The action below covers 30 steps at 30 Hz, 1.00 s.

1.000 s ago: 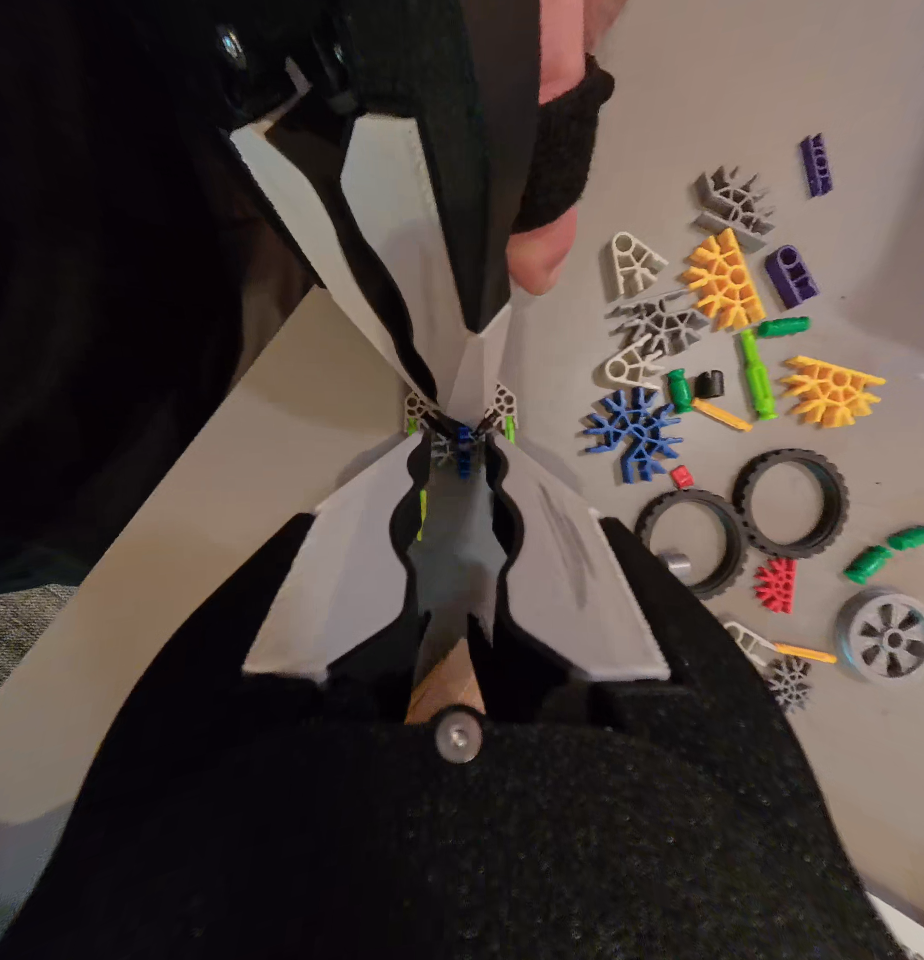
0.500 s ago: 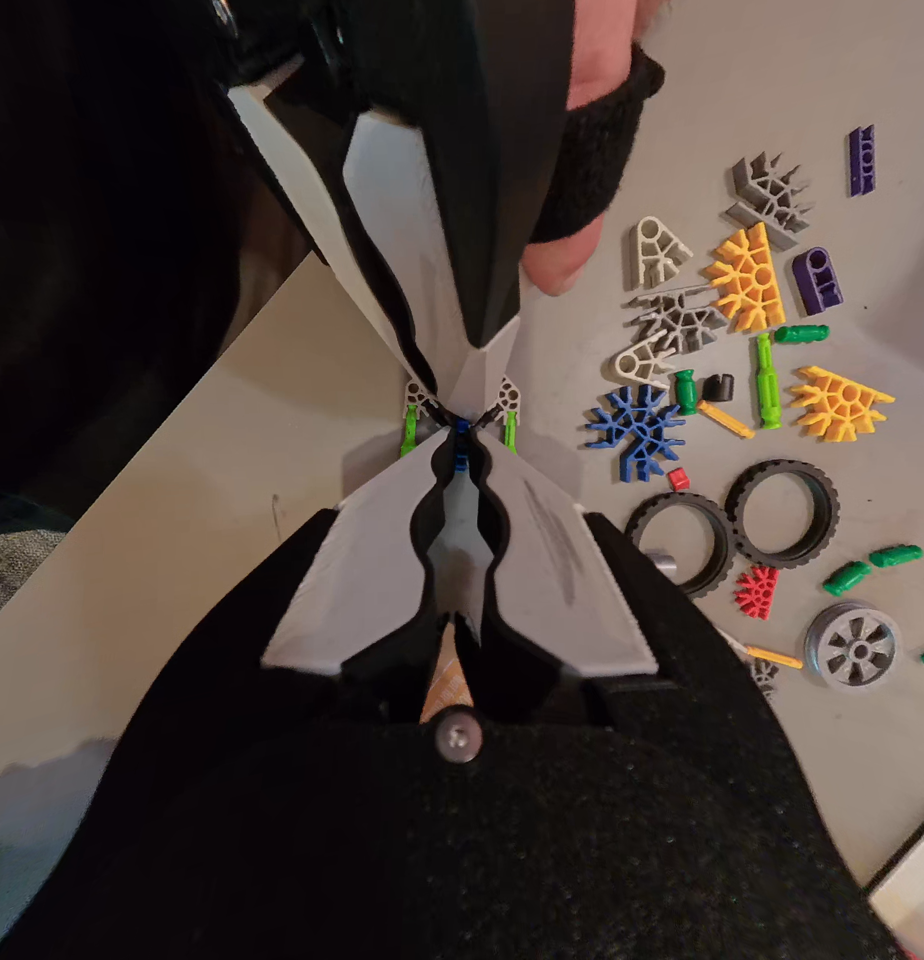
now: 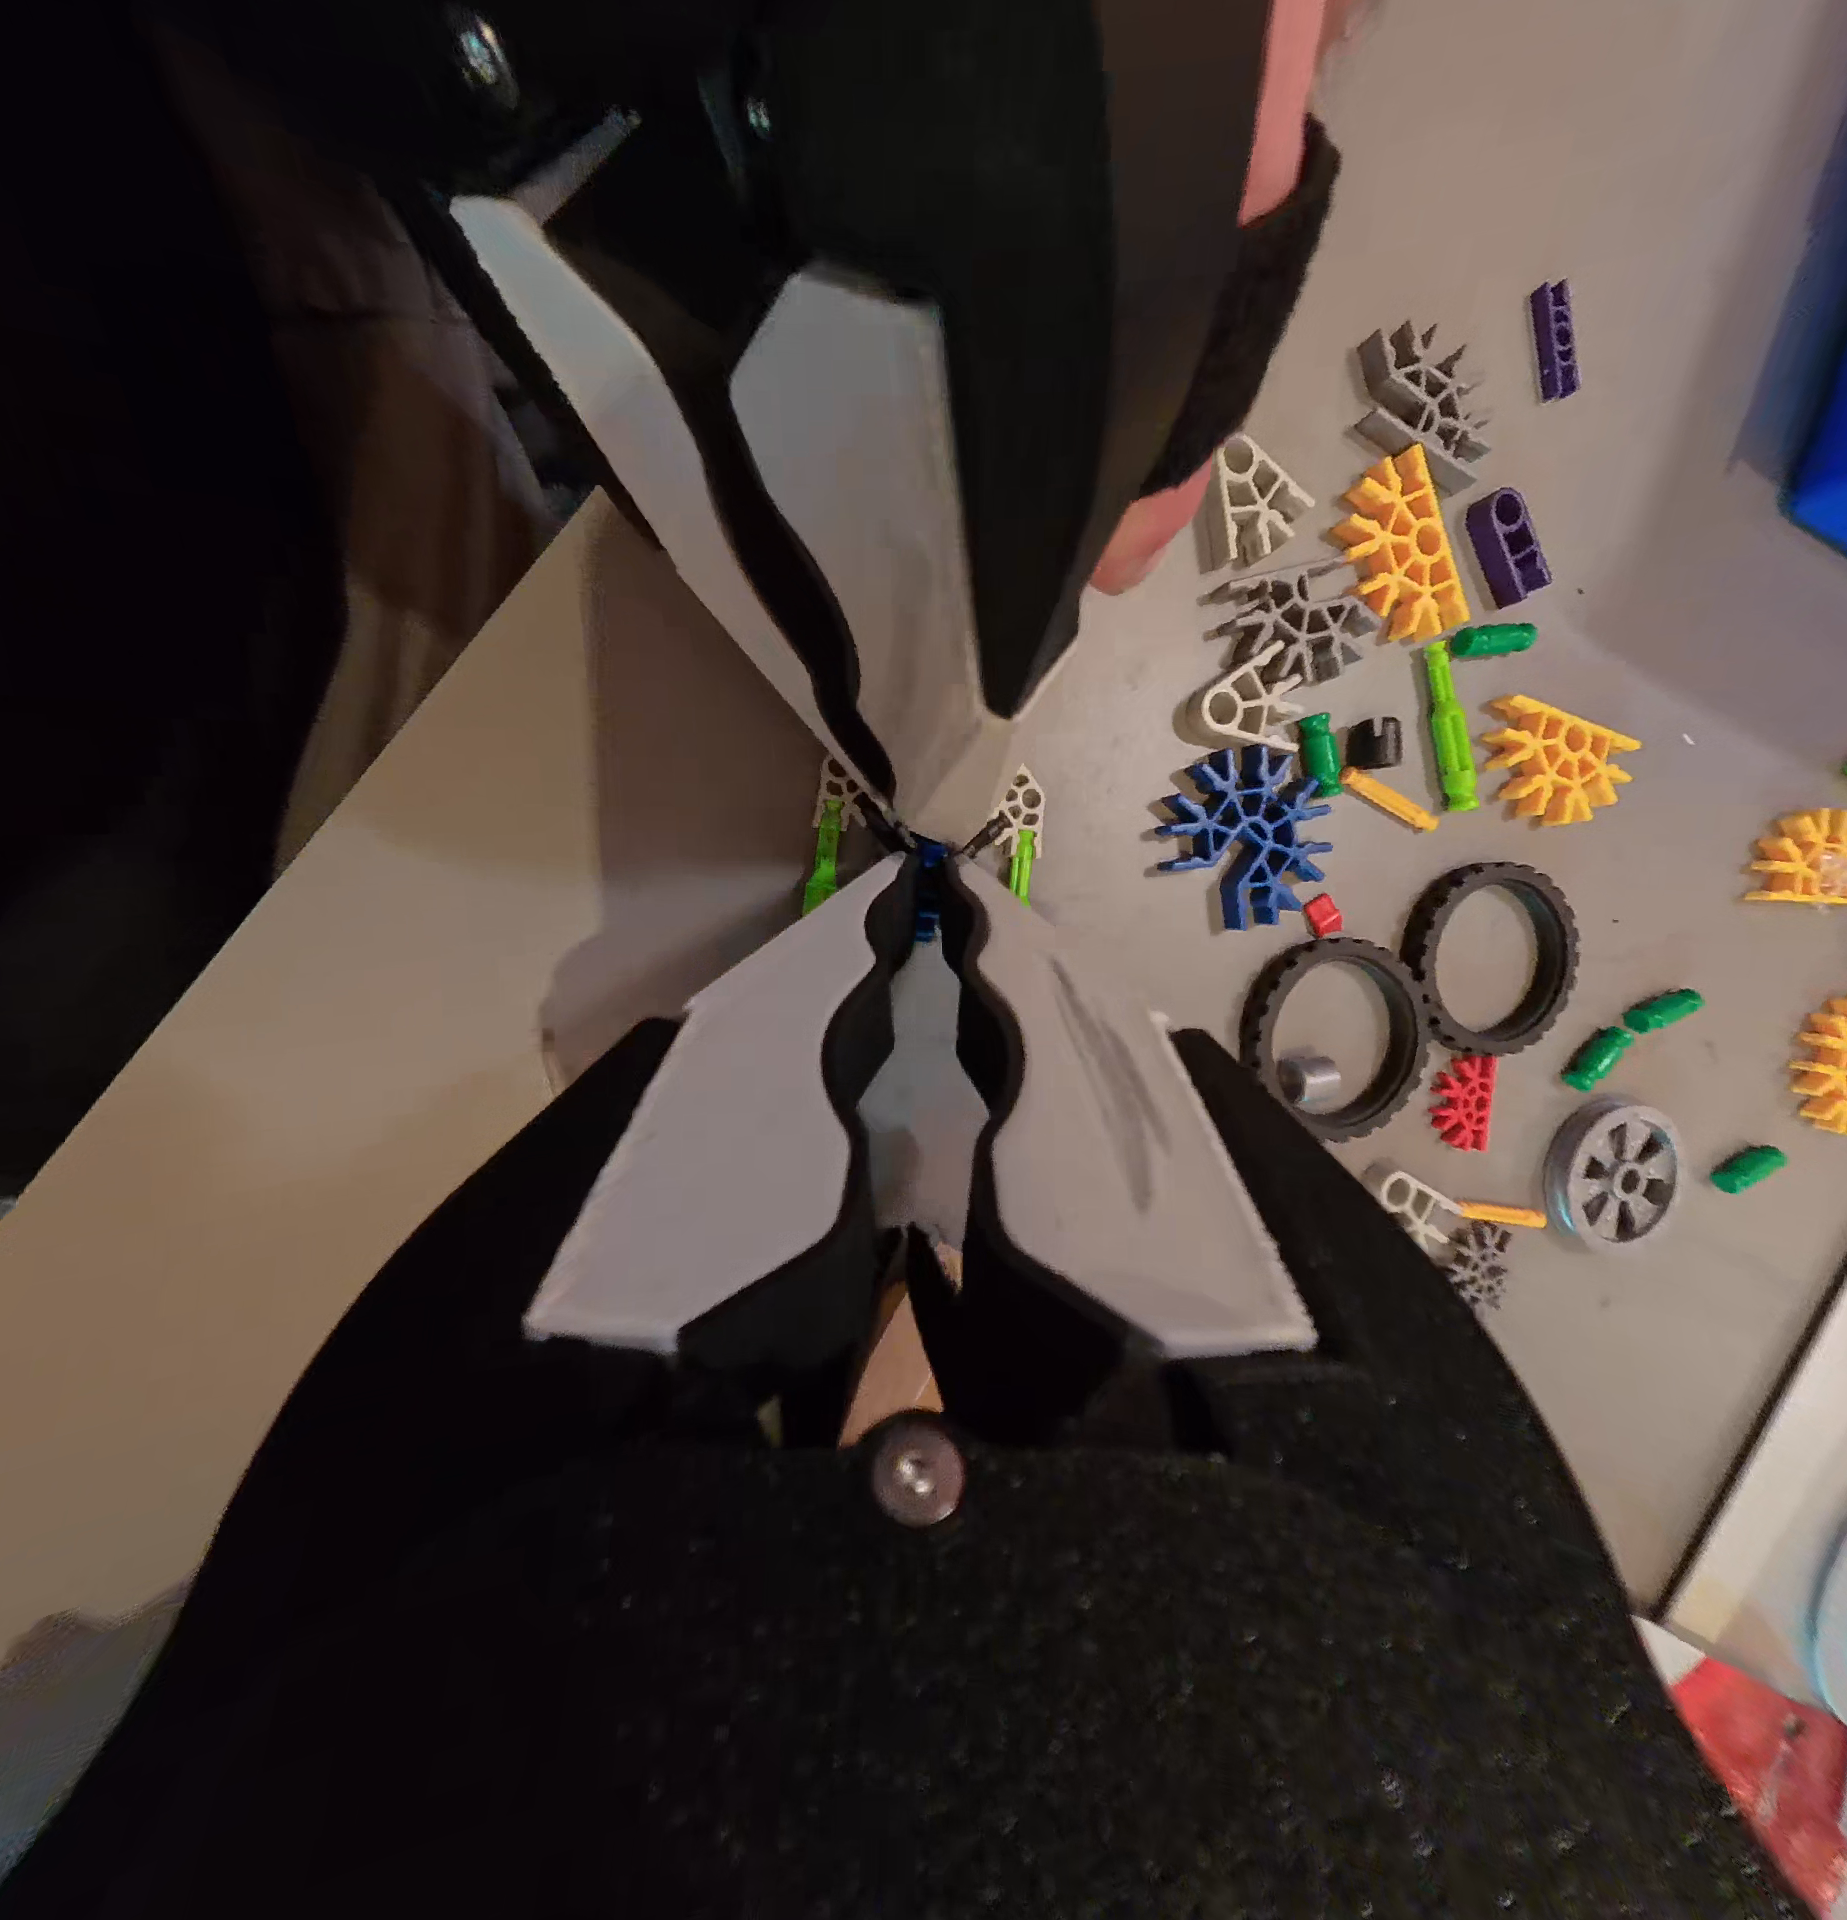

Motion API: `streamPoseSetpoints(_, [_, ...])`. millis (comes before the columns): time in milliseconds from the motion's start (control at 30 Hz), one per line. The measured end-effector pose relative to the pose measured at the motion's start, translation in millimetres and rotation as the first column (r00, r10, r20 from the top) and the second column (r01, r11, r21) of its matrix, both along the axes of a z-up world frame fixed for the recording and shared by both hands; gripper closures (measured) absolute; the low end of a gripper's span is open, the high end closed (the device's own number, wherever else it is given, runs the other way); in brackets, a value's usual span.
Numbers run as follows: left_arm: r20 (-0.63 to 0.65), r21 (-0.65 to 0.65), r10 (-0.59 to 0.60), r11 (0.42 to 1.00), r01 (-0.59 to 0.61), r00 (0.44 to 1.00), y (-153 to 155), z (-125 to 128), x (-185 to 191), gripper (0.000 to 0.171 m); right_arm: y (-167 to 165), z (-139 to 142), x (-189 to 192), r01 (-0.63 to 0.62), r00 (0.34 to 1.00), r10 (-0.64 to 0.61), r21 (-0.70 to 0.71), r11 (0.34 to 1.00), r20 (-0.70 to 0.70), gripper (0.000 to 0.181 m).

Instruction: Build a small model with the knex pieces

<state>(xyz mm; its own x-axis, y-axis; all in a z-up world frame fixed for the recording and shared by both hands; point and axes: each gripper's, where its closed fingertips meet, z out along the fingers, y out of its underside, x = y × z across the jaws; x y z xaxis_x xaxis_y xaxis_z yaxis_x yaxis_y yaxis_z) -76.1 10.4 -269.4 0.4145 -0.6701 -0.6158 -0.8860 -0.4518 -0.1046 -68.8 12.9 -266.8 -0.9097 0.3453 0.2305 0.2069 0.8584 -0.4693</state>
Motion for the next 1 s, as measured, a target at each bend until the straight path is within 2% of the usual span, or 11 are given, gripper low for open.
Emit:
streamPoseSetpoints(233, [-0.037,0.013,-0.009,1.0,0.009,0.999,0,0,0,0.171,0,0,0,0.017,0.998,-0.017,-0.001,1.0,-0.06,0.178])
streamPoseSetpoints(533, [-0.021,0.003,-0.031,1.0,0.031,0.999,2,0,1,0.171,3,3,-1,0.048,0.998,-0.047,-0.012,0.999,0.046,0.176])
streamPoseSetpoints(600, [-0.014,0.004,-0.033,0.999,0.033,0.999,2,0,2,0.171,2,7,2,0.036,0.996,-0.034,-0.026,0.999,0.078,0.162])
streamPoseSetpoints(633, [-0.014,0.003,-0.033,0.999,0.033,0.999,2,0,2,0.171,2,10,2,0.033,0.996,-0.03,-0.036,0.999,0.087,0.161])
streamPoseSetpoints(833, [-0.031,-0.007,-0.038,0.999,0.038,0.999,3,0,2,0.171,3,2,1,0.023,0.993,-0.024,0.006,1.0,0.115,0.173])
streamPoseSetpoints(1000, [-0.037,-0.012,-0.039,0.999,0.039,0.999,3,0,2,0.171,3,1,2,0.033,0.987,-0.031,-0.006,0.999,0.158,0.173])
